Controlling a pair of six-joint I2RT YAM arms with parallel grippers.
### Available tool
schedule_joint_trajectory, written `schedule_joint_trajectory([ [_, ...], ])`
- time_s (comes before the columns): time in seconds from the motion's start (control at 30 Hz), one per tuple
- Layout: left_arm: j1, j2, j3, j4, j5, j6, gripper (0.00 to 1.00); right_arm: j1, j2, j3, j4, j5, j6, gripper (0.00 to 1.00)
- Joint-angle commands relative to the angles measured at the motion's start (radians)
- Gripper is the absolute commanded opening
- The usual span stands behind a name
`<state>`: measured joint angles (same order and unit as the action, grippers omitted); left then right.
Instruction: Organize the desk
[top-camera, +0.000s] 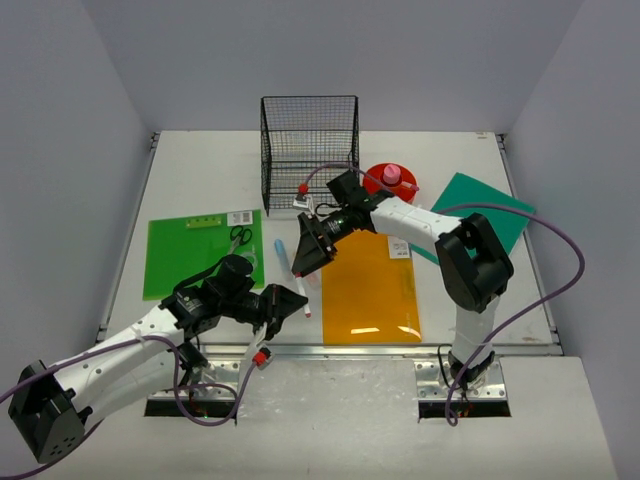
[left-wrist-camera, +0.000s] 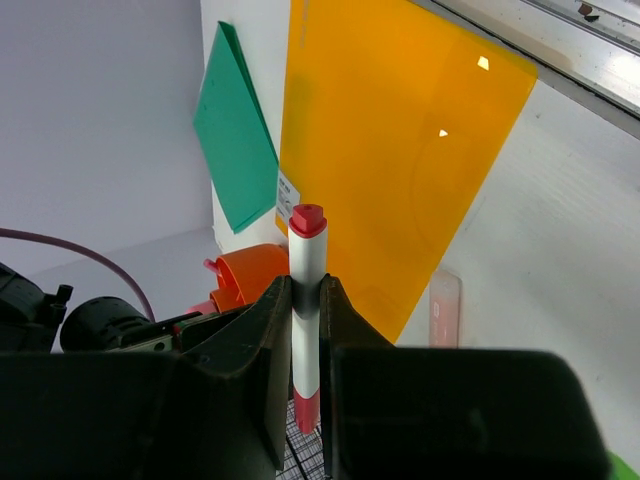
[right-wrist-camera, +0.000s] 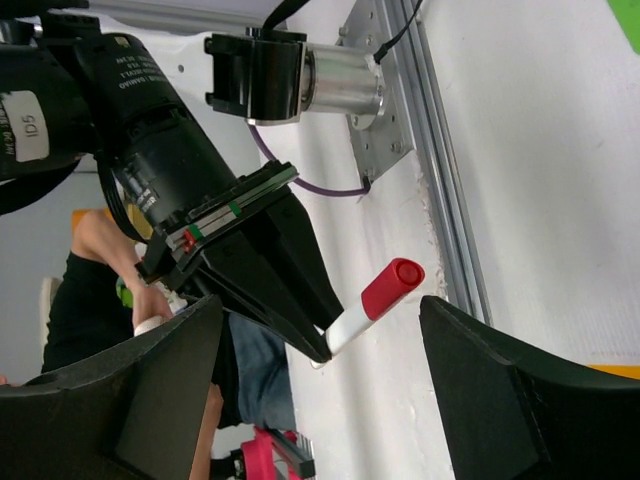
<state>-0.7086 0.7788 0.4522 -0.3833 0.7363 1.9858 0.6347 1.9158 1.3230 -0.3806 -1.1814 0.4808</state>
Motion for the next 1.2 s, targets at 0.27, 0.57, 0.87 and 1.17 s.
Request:
schedule_joint_trajectory([
  [0.27, -0.012, -0.018, -0.009, 0.021, 0.071, 0.708, 0.00, 0.071, 0.021, 0.029, 0.010, -0.025, -0.031, 0.24],
  [0.57, -0.012, -0.115, -0.040, 0.041, 0.113, 0.561, 0.99, -0.073, -0.050, 0.065, -0.033, -0.016, -0.027, 0.00],
  [0.87, -0.012, -0.230, -0.058, 0.149, -0.069, -0.178, 1.00, -0.444, -0.277, 0.065, 0.098, 0.480, -0.204, 0.00],
  [1.17, -0.015, 0.092, 0.305, 0.255, -0.378, -1.252, 1.00, -0.482, -0.390, -0.065, 0.322, 1.018, -0.347, 0.00],
])
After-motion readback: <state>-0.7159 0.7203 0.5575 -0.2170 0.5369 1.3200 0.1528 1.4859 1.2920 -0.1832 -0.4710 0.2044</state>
